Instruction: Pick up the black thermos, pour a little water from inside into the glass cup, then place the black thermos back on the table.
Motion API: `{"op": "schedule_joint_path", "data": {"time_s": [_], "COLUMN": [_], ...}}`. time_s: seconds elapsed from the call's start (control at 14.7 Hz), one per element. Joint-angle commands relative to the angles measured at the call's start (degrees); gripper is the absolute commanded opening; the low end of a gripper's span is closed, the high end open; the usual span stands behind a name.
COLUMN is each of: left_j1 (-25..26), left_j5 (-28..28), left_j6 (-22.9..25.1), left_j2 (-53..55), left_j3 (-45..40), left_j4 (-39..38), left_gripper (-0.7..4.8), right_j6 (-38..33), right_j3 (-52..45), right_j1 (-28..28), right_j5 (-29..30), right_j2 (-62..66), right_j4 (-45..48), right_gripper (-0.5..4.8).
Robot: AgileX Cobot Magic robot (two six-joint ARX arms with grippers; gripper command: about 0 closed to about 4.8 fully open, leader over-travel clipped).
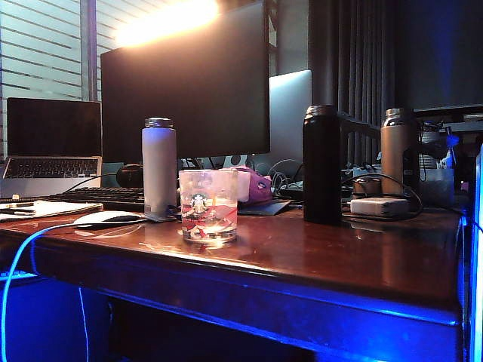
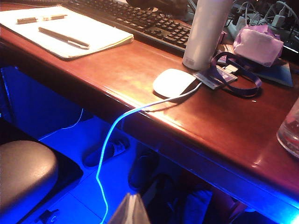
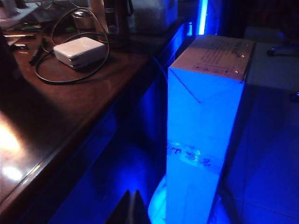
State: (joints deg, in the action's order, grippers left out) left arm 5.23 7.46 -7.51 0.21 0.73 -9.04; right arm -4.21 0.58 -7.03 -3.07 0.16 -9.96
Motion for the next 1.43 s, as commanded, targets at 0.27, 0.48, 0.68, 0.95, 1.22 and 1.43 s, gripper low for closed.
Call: {"op": "schedule_joint_path", "data": {"time_s": [0.27, 0.48, 0.68, 0.95, 1.22, 1.43], "left_j1": [0.0, 0.0, 0.0, 0.0, 0.0, -1.5], "left_j5": [0.1, 0.9, -0.9, 3.2, 24.7, 24.7], "left_j6": [0.2, -4.4, -7.0, 3.4, 18.1, 26.5], "left_j2": [-0.2, -0.2, 0.9, 20.8, 50.1, 62.5], "left_j3": [-0.4, 1.1, 12.6, 34.8, 67.5, 82.8], "left_j4": [-0.6, 3.4, 5.0, -1.2, -28.0, -42.1], "left_gripper": [-0.02, -0.02, -0.02, -0.03, -0.03, -0.03], "right_j6": [-0.5, -5.4, -6.1, -6.9, -4.6, -1.2], "right_j3": [-0.2, -0.1, 0.4, 7.5, 15.5, 17.9], "right_j1": [0.0, 0.1, 2.1, 6.5, 6.7, 6.8], "right_j5": [0.3, 0.8, 1.7, -1.9, -1.8, 2.5], "right_j2": [0.0, 0.0, 0.0, 1.6, 15.8, 29.6], "right_j4": [0.7, 1.6, 4.0, 3.8, 6.4, 16.6], "right_gripper": [-0.05, -0.05, -0.05, -0.05, -0.05, -0.05]}}
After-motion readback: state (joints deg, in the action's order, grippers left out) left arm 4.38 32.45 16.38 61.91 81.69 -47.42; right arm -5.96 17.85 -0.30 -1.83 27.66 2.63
